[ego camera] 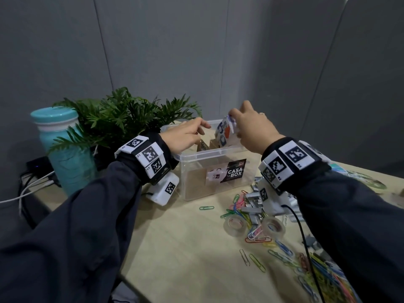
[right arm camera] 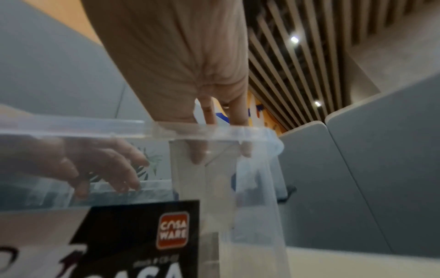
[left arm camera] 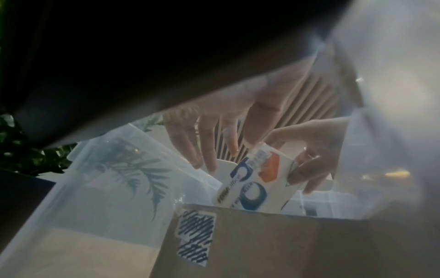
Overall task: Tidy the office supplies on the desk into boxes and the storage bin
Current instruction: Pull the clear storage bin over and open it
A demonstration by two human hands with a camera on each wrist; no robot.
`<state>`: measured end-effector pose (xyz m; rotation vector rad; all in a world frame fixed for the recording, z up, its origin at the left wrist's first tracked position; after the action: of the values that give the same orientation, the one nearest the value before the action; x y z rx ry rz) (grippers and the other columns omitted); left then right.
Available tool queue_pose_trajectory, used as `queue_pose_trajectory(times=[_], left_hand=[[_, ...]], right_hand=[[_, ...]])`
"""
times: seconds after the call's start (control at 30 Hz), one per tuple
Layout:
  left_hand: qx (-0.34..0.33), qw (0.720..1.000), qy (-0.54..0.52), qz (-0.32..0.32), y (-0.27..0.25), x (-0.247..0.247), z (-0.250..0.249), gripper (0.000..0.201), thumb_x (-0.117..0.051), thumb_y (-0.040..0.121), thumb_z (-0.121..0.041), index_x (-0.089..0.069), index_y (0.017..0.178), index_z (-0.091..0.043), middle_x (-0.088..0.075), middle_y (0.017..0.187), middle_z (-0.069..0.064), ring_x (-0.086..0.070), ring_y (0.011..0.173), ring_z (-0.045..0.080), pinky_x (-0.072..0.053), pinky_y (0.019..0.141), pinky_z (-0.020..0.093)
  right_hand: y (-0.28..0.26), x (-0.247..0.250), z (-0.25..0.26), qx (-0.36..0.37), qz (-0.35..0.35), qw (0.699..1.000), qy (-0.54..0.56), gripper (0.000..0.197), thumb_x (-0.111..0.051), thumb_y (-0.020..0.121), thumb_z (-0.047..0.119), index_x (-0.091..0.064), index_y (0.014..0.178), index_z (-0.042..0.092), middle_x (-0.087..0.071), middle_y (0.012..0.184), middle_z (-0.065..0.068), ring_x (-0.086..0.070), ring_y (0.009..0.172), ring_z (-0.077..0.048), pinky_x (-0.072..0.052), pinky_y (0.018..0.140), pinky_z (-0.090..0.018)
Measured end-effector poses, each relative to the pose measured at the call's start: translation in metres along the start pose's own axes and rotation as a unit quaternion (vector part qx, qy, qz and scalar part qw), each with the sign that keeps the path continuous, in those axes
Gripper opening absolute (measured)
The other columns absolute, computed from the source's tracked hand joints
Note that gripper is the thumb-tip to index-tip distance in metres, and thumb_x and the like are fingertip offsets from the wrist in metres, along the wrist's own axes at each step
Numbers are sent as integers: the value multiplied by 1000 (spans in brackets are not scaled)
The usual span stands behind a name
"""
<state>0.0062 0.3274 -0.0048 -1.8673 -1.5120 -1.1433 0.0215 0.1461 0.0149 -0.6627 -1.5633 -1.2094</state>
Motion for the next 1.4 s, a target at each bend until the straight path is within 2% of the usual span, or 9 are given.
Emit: queue_pose_trajectory(times=[0.33,0.47,0.57,0.67,0.77,0.83,1.07,1.2,1.4], left_hand=[[-17,1000,-22,5,0,-1,4,50,-41,86,-1,-43,132,-20,-52,125,0,-42,120,22,-39,100,40],[-23,998,20,48,-4,0,-3,68,-37,64,-21,-53,130,-26,-51,133,-7,-40,123,17,-35,106,40],[-25,994,45,100,-3,-1,-7,63,-39,69,-22,-60,128,-17,-53,136,-3,-42,126,13,-31,108,26],[-18,988,91,124,0,-1,-10,41,-42,90,-4,-62,124,-15,-59,124,-7,-45,115,8,-30,95,13],[-10,990,90,106,1,0,-11,35,-41,92,1,-63,117,-11,-52,88,-18,-43,94,6,-32,72,4],[-16,991,89,100,3,0,-10,32,-41,92,1,-62,112,-10,-47,84,-19,-43,88,7,-28,65,-3],[-20,990,87,106,6,-2,-7,33,-42,91,-2,-63,110,-19,-50,89,-22,-47,83,-1,-35,80,14],[-16,991,93,100,5,-2,-8,35,-41,93,-3,-62,115,-20,-53,98,-15,-44,96,5,-27,67,-4],[-18,991,78,106,5,-2,-7,37,-42,92,-2,-62,120,-17,-56,118,-5,-45,106,6,-27,71,-7]], right_hand=[[15,3,-1,75,41,994,-69,33,-58,90,0,-66,118,15,-57,117,-12,-59,99,-37,-47,76,-39],[26,-3,-4,77,97,991,-50,39,-58,88,-4,-71,112,24,-62,115,-12,-62,99,-35,-54,83,-41],[29,-4,-4,90,115,988,-53,41,-57,85,-8,-69,100,28,-61,110,-10,-62,97,-33,-55,82,-43],[32,-6,-7,103,115,986,-57,37,-54,82,-11,-65,89,24,-61,103,-7,-63,92,-32,-57,81,-45],[34,-8,-9,105,128,985,-58,39,-55,81,-11,-67,91,24,-62,104,-6,-64,93,-30,-57,82,-46],[35,-8,-10,107,134,983,-60,37,-57,82,-9,-68,93,25,-63,104,-5,-64,93,-30,-57,83,-45],[35,-6,-10,130,128,978,-98,34,-56,83,-3,-65,97,27,-64,102,-1,-62,91,-28,-51,70,-34],[35,-7,-10,146,116,978,-95,36,-56,81,-4,-66,100,25,-63,102,0,-61,91,-27,-49,70,-35],[33,-7,-9,133,125,980,-82,26,-61,82,-3,-69,92,20,-59,83,1,-58,80,-27,-49,68,-32]])
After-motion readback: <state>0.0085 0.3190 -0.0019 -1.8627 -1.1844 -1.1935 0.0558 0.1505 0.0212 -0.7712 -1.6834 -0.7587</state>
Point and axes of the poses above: each hand's wrist, its own y-axis towards the middle knuckle, its own x-axis out of the back of the hand, z = x × y, the point moved 2 cm from there along y, towards the middle knuckle
